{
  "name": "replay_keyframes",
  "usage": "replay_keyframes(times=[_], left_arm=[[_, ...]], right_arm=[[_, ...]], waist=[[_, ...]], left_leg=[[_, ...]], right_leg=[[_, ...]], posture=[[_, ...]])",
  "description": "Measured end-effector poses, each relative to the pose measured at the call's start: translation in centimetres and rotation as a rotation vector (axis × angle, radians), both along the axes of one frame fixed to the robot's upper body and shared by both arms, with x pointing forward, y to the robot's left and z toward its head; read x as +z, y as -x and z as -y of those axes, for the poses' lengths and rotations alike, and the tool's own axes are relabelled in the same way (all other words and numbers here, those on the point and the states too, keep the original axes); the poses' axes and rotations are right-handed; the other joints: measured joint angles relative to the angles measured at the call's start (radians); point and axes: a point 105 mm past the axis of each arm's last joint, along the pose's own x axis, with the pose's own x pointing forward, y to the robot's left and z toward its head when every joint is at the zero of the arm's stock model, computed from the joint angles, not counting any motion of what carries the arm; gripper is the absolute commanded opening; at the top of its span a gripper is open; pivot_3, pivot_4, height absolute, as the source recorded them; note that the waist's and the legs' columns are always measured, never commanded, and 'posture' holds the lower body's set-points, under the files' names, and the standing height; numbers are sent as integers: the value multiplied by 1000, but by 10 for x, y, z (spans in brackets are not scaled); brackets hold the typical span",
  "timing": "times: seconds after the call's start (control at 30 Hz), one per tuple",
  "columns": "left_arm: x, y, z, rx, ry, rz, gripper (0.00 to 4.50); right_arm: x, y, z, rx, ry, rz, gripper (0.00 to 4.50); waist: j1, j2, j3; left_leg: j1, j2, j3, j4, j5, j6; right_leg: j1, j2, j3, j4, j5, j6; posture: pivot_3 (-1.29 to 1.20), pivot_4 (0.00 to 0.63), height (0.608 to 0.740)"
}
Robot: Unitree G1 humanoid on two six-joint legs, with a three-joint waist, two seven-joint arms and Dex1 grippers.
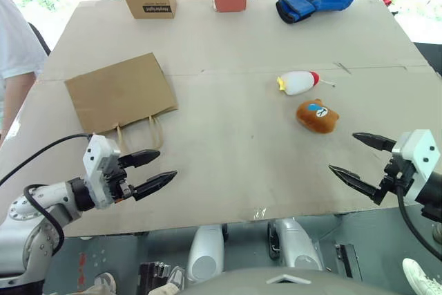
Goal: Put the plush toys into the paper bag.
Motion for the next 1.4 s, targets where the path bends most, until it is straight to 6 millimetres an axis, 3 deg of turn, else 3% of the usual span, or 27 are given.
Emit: replay_keyframes(times=[0.13, 0.27, 0.5, 0.63, 0.77, 0.97, 1.1, 1.33, 1.4], left_arm=[[3, -8, -3, 24, 14, 70, 4363], [7, -15, -21, 86, 9, 137, 4363], [6, 3, -116, 92, -365, 236, 4363], [8, 0, -147, 114, -494, 318, 4363], [6, -9, -144, 61, -560, 396, 4363], [0, -31, -125, -20, -615, 498, 4363], [-1, -53, -97, -68, -590, 568, 3495], [6, -63, -70, -134, -554, 581, 288], [6, -63, -57, -142, -479, 550, 44]], right_arm=[[5, -5, -14, 67, -17, 27, 4500], [8, -7, -31, 146, -43, 46, 4500], [3, -4, -53, 236, -82, 19, 4500], [4, -6, -56, 245, -85, 27, 4500], [8, -10, -62, 256, -86, 45, 4500], [14, -15, -65, 248, -86, 67, 4500], [13, -16, -69, 254, -84, 66, 4500], [7, -15, -67, 236, -75, 63, 4500], [7, -14, -67, 234, -79, 69, 4500]], waist=[[-3, 0, 0], [-4, -1, -1], [-4, -3, -2], [8, -4, -4], [14, -6, -5], [20, -7, -5], [22, -7, -5], [18, -8, -6], [18, -8, -6]], left_leg=[[0, 1, 0, -1, 0, 1], [1, 1, -2, -1, 2, 3], [0, 2, 2, -2, 0, 0], [-1, 2, 6, -4, 0, 0], [-1, 2, 8, -5, 0, 0], [-1, 3, 5, -5, 2, 4], [-1, 3, 4, -4, 3, 4], [0, 3, 5, -4, 3, 5], [0, 4, 5, -3, 3, 5]], right_leg=[[-1, 2, 0, 1, 0, 0], [-1, 3, -1, 2, 0, 0], [-2, -4, -6, -1, 0, 0], [-2, -20, -24, -3, 1, -1], [-2, -33, -43, -4, 3, -4], [-1, -32, -52, -2, 3, -4], [-1, -32, -53, 2, 3, -4], [-1, -31, -53, 3, 2, -3], [0, -31, -52, 3, 2, -2]], posture=[[0, 150, 714], [0, 150, 714], [0, 150, 714], [0, 150, 714], [0, 150, 714], [0, 150, 714], [0, 150, 714], [0, 150, 714], [0, 150, 714]])
